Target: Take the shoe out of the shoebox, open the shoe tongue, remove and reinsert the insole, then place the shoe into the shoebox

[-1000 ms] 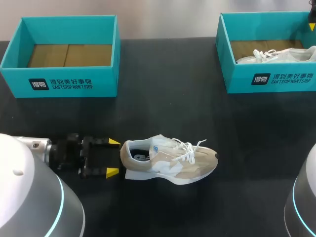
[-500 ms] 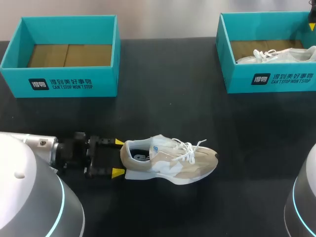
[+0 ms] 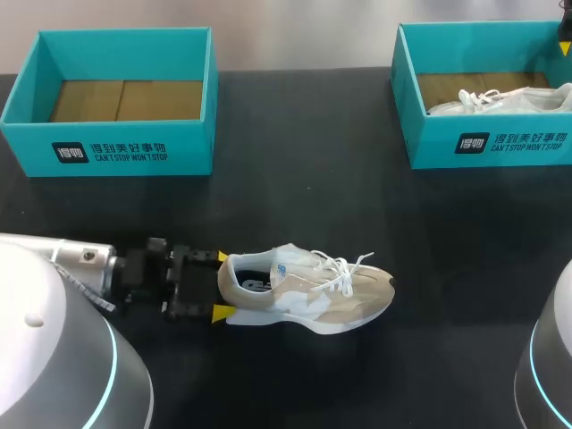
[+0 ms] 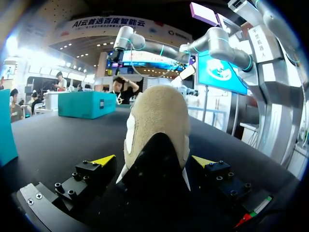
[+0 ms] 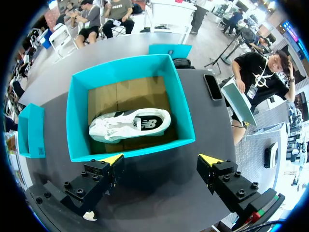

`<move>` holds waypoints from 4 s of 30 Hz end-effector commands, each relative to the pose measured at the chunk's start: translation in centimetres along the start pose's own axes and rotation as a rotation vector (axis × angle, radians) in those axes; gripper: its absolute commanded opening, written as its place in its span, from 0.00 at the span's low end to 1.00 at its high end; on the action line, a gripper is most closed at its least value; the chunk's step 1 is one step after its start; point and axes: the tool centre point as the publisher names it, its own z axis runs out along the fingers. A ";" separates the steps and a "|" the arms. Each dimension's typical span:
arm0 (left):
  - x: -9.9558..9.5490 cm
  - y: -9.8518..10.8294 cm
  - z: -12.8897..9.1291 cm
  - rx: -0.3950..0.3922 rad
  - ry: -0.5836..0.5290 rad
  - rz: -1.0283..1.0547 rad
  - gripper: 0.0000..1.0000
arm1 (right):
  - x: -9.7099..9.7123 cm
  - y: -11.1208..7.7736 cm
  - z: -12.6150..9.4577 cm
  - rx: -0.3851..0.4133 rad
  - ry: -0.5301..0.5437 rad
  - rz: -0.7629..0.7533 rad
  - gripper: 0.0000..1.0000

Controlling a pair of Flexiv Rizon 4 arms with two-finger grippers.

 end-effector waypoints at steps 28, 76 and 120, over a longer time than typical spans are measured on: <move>0.4 0.6 3.4 0.004 0.030 -0.020 1.00 | 0.0 -0.1 0.0 -0.001 -0.001 0.001 1.00; 0.3 1.0 4.6 0.018 0.052 0.005 0.00 | 0.7 -0.6 -0.3 0.006 0.014 -0.008 1.00; 0.3 1.0 4.6 0.018 0.052 0.005 0.00 | 20.3 -19.4 -5.5 0.158 0.033 0.014 1.00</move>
